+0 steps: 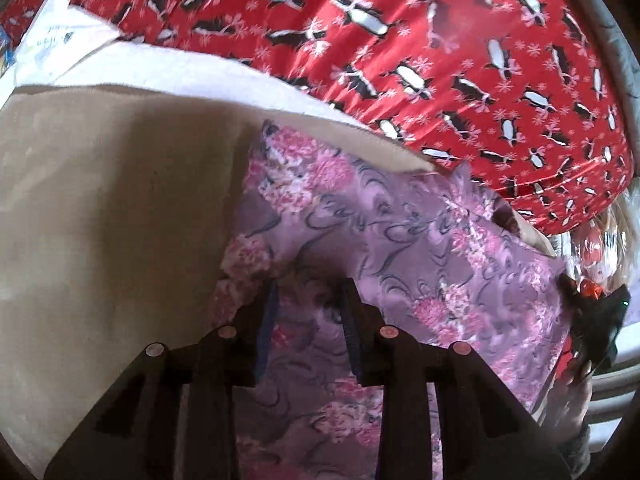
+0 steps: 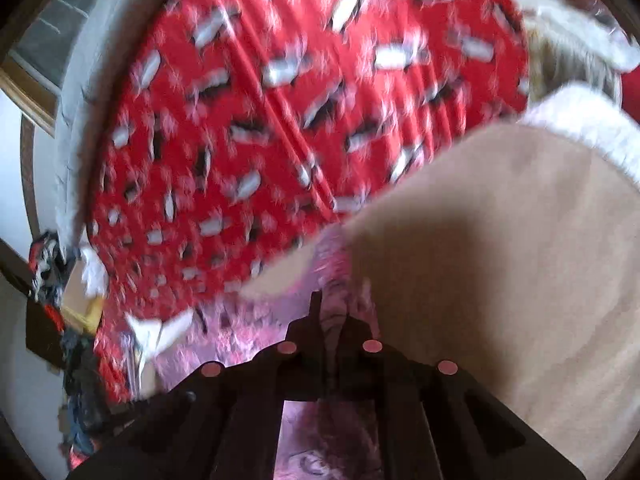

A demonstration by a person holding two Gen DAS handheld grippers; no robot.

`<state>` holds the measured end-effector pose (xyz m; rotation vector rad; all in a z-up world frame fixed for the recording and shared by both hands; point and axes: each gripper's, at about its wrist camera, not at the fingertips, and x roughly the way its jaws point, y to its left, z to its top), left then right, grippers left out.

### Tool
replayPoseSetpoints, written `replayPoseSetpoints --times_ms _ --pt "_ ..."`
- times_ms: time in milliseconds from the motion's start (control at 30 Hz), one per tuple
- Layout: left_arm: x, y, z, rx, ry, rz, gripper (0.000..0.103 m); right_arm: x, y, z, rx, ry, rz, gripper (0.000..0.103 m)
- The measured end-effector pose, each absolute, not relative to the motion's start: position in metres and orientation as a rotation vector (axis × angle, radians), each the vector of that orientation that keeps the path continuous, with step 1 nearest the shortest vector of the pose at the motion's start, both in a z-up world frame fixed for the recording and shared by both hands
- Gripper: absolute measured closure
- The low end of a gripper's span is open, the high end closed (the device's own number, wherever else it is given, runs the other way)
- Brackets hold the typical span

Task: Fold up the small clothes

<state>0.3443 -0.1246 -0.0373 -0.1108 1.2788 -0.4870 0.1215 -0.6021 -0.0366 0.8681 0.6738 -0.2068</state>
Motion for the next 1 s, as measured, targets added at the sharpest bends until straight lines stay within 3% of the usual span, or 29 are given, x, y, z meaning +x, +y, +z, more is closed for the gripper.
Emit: replayPoseSetpoints --times_ms 100,167,233,267,400,500,633,667,700,733,767,833,933,1000 --pt "0.342 -0.109 -0.027 -0.177 1.293 -0.506 0.074 0.130 -0.604 -0.063 0.868 0.888 -0.276 0.093" --pt "0.331 -0.088 -0.018 -0.211 1.282 -0.554 0.071 0.113 -0.600 -0.058 0.884 0.848 -0.252 0.087" --pt "0.316 -0.068 -0.011 -0.237 1.277 -0.593 0.062 0.084 -0.597 -0.050 0.928 0.799 -0.200 0.067" --pt "0.305 -0.054 -0.010 -0.264 1.275 -0.620 0.058 0.069 -0.593 -0.050 0.941 0.802 -0.170 0.051" --pt "0.269 -0.020 -0.018 -0.360 1.306 -0.688 0.058 0.015 -0.576 -0.053 0.952 0.818 -0.118 0.047" --pt "0.244 -0.010 -0.032 -0.434 1.340 -0.728 0.053 -0.019 -0.570 -0.062 1.003 0.805 -0.125 0.038" --pt "0.217 -0.018 -0.048 -0.453 1.383 -0.727 0.049 -0.037 -0.558 -0.068 1.045 0.796 -0.116 0.038" --pt "0.213 -0.021 -0.046 -0.421 1.366 -0.703 0.055 -0.035 -0.555 -0.067 1.042 0.793 -0.104 0.045" --pt "0.211 -0.024 -0.043 -0.386 1.346 -0.658 0.068 -0.031 -0.550 -0.065 1.039 0.798 -0.077 0.071" --pt "0.212 -0.026 -0.041 -0.376 1.340 -0.629 0.094 -0.027 -0.546 -0.061 1.017 0.812 -0.068 0.090" --pt "0.214 -0.024 -0.039 -0.393 1.338 -0.620 0.098 -0.024 -0.541 -0.056 0.979 0.832 -0.078 0.096" --pt "0.214 -0.018 -0.026 -0.407 1.294 -0.593 0.101 -0.024 -0.539 -0.035 0.938 0.784 -0.073 0.097" --pt "0.211 -0.022 -0.019 -0.221 1.264 -0.488 0.103 -0.038 -0.547 -0.002 0.908 0.648 -0.095 0.098" --pt "0.211 -0.024 -0.027 -0.164 1.299 -0.451 0.103 -0.038 -0.553 -0.007 0.885 0.672 -0.129 0.098"
